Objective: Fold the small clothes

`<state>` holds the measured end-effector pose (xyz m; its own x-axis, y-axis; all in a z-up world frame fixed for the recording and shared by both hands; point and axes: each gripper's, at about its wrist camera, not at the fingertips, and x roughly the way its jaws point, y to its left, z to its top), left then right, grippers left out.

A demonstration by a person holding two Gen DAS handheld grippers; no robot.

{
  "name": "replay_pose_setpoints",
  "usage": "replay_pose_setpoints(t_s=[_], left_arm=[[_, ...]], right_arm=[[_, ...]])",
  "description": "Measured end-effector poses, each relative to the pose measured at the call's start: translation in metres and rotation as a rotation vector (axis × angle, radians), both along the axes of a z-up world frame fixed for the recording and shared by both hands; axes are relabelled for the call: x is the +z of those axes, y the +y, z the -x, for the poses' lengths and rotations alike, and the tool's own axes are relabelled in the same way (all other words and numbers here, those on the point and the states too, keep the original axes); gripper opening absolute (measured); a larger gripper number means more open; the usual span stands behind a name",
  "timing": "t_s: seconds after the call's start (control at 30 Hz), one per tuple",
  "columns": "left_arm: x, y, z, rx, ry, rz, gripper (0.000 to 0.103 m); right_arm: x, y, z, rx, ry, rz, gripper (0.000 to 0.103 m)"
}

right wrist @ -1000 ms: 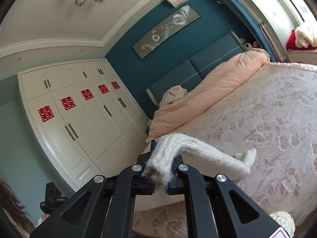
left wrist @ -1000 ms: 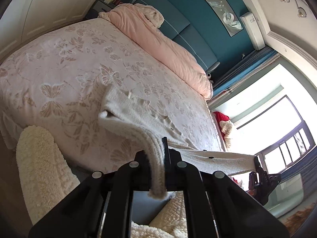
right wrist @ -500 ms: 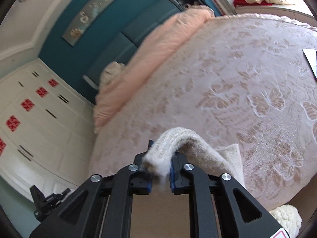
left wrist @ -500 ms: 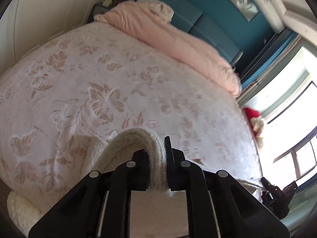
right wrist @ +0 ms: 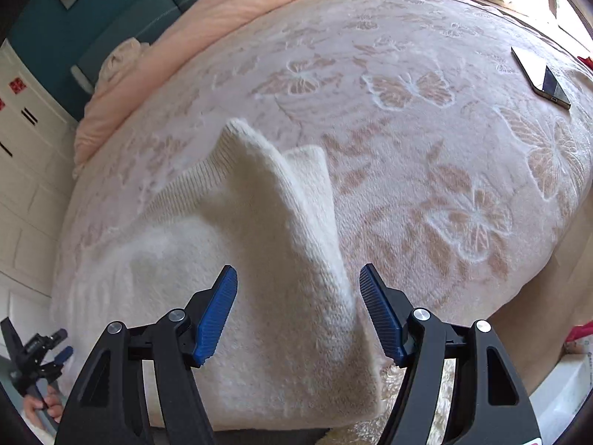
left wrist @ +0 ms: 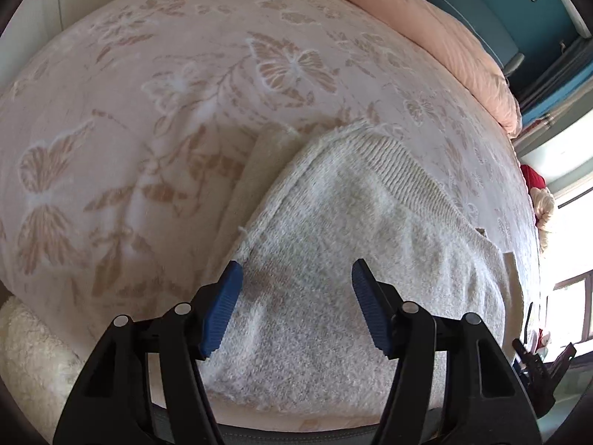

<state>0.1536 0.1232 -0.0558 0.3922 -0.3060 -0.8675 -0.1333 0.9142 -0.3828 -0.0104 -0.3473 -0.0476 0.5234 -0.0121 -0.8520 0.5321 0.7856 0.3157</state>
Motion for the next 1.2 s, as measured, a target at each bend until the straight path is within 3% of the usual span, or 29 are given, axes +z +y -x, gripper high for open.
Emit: replay_pose_setpoints(t_s=[0.03, 0.1, 0.13, 0.23, 0.3, 0.37, 0.43, 0.5, 0.53, 0.57, 0.63, 0.73, 0.8, 0.83, 0.87, 0.93, 1.03, 1.1, 1.2], left_arm=[[0.001, -0.001, 0.003, 0.007, -0.006, -0.002, 0.052], [0.004, -0.002, 0.003, -0.016, -0.003, 0.007, 0.009], [0.007, -0.001, 0.004, -0.024, 0.015, 0.035, 0.0], [0.027, 0.009, 0.02, -0.013, 0.004, 0.073, 0.0], [0.031, 0.014, 0.035, -0.02, 0.007, 0.043, 0.0], [0.019, 0.019, 0.044, -0.009, 0.043, 0.024, 0.0], [0.007, 0.029, 0.054, 0.028, 0.06, 0.079, 0.0], [0.011, 0.037, 0.066, 0.073, 0.035, 0.15, 0.001], [0.015, 0.039, 0.07, 0.079, 0.02, 0.17, 0.013], [0.019, 0.041, 0.073, 0.091, 0.011, 0.166, 0.04], [0.022, 0.045, 0.077, 0.139, -0.012, 0.144, 0.073], [0.014, 0.045, 0.071, 0.175, -0.017, 0.179, 0.072], [0.006, 0.039, 0.063, 0.181, -0.006, 0.137, 0.062], [0.002, 0.036, 0.059, 0.167, 0.0, 0.105, 0.04], [-0.002, 0.036, 0.056, 0.155, 0.016, 0.094, 0.025], [0.002, 0.043, 0.061, 0.172, 0.018, 0.153, 0.02], [0.031, 0.051, 0.081, 0.145, -0.023, 0.158, 0.01], [0.043, 0.054, 0.098, 0.126, -0.015, 0.149, 0.01], [0.025, 0.055, 0.114, 0.122, 0.032, 0.107, 0.01]], right_arm=[[-0.005, 0.004, 0.0, 0.012, 0.001, -0.012, 0.055], [-0.006, 0.008, 0.001, 0.029, -0.004, -0.018, 0.016], [0.0, 0.007, 0.003, 0.041, -0.018, -0.036, 0.015], [0.033, 0.001, 0.022, 0.057, -0.123, -0.114, 0.012], [0.043, 0.002, 0.031, 0.09, -0.109, -0.083, 0.012], [0.023, 0.002, 0.03, 0.121, -0.007, -0.038, 0.013], [-0.007, -0.004, 0.031, 0.092, 0.107, -0.004, 0.025], [-0.007, -0.012, 0.044, 0.019, 0.032, -0.107, 0.033], [-0.004, -0.014, 0.049, -0.005, 0.0, -0.151, 0.048], [-0.003, -0.016, 0.053, -0.026, -0.017, -0.18, 0.056], [-0.004, -0.014, 0.058, -0.052, -0.018, -0.193, 0.063], [-0.02, -0.008, 0.055, -0.037, 0.04, -0.188, 0.065], [-0.018, -0.001, 0.048, -0.014, 0.049, -0.14, 0.067], [-0.018, 0.002, 0.042, 0.005, 0.049, -0.15, 0.063], [-0.017, 0.004, 0.037, 0.023, 0.038, -0.161, 0.057], [-0.01, 0.008, 0.028, 0.045, 0.047, -0.122, 0.017], [0.019, 0.009, 0.028, 0.087, -0.004, -0.134, 0.015], [0.037, 0.009, 0.036, 0.122, -0.027, -0.115, 0.014], [0.025, 0.007, 0.046, 0.123, 0.062, -0.046, 0.013]])
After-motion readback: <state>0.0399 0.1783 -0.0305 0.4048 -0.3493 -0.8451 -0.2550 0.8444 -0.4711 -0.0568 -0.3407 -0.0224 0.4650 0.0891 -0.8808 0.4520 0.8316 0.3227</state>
